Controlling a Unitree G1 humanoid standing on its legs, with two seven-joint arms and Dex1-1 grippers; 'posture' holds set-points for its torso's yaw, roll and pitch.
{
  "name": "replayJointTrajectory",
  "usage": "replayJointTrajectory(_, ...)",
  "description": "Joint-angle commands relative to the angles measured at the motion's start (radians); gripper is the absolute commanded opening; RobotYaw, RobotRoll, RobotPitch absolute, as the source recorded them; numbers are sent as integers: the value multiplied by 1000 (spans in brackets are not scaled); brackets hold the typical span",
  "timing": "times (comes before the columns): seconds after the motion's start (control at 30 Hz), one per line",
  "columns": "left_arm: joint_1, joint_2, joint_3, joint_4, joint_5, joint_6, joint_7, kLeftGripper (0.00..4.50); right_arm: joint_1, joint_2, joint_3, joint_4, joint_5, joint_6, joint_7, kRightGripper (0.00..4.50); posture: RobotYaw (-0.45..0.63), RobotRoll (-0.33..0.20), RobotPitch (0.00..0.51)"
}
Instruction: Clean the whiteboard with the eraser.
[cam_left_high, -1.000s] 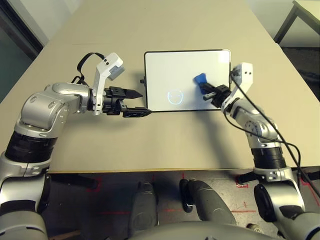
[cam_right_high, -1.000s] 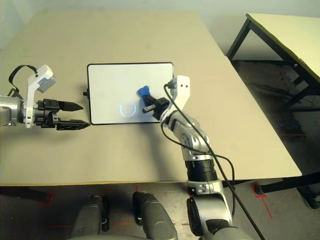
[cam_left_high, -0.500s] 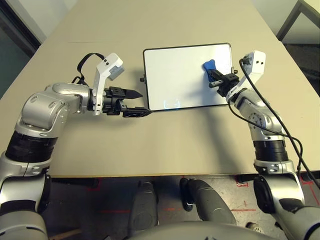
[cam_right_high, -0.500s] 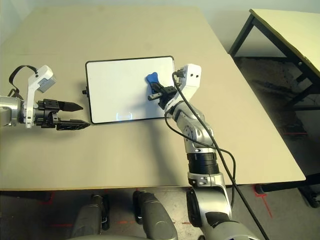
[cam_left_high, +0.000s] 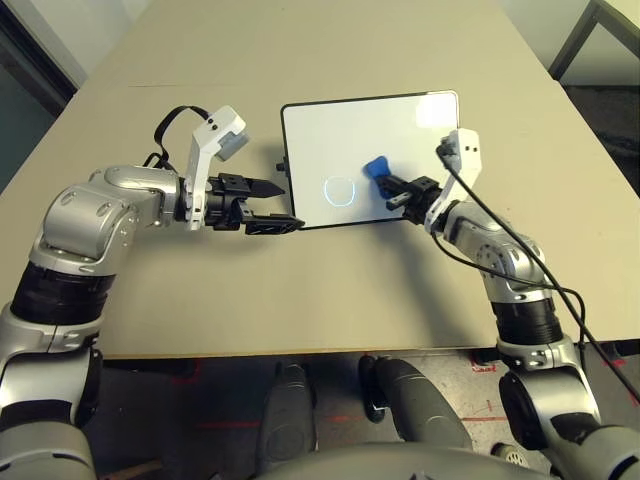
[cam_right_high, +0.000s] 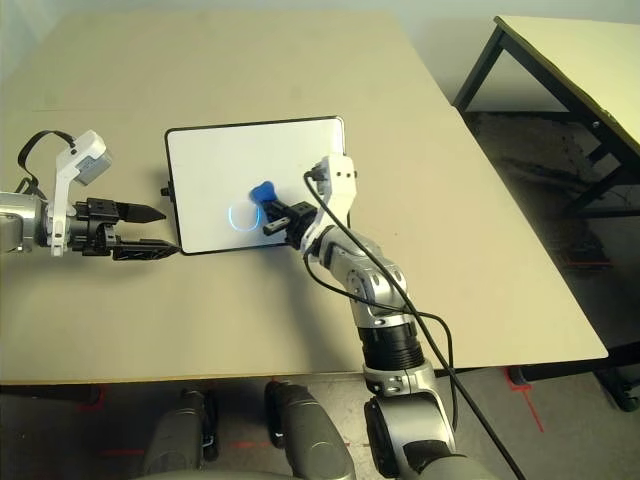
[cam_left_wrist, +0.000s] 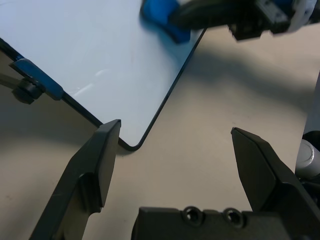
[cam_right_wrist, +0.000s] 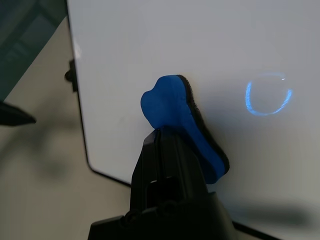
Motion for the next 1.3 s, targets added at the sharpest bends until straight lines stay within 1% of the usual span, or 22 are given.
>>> replayJointTrajectory(0.03,-3,0,-12,2,8,-5,-7,4500,-33,40,76,116,-19,25,17,37,-64,0,170)
replayJointTrajectory(0.23,6,4,-4,-11,2,2,-2,4500,-100,90,144,257,-55,-52,66,37,-46,0,169)
replayJointTrajectory(0.33,19,10,6,-22,-2,6,3,4500,-117,108,148,296,-66,-79,73,37,-35,0,167)
replayJointTrajectory(0.43,29,13,15,-33,-7,11,9,4500,-126,104,139,321,-80,-110,68,37,-28,0,166)
replayJointTrajectory(0.57,44,17,24,-44,-12,12,16,4500,-145,70,85,327,-82,-128,38,37,-31,0,161)
replayJointTrajectory(0.77,43,11,22,-43,-14,10,22,4500,-166,5,1,264,-59,-97,20,37,-46,0,156)
replayJointTrajectory(1.07,19,-1,1,-23,-6,0,11,4500,-133,-52,-66,145,-42,-28,-15,37,-66,0,159)
replayJointTrajectory(1.3,20,4,-3,-20,-3,-2,2,4500,-115,-98,-135,117,-37,-7,-48,37,-66,0,165)
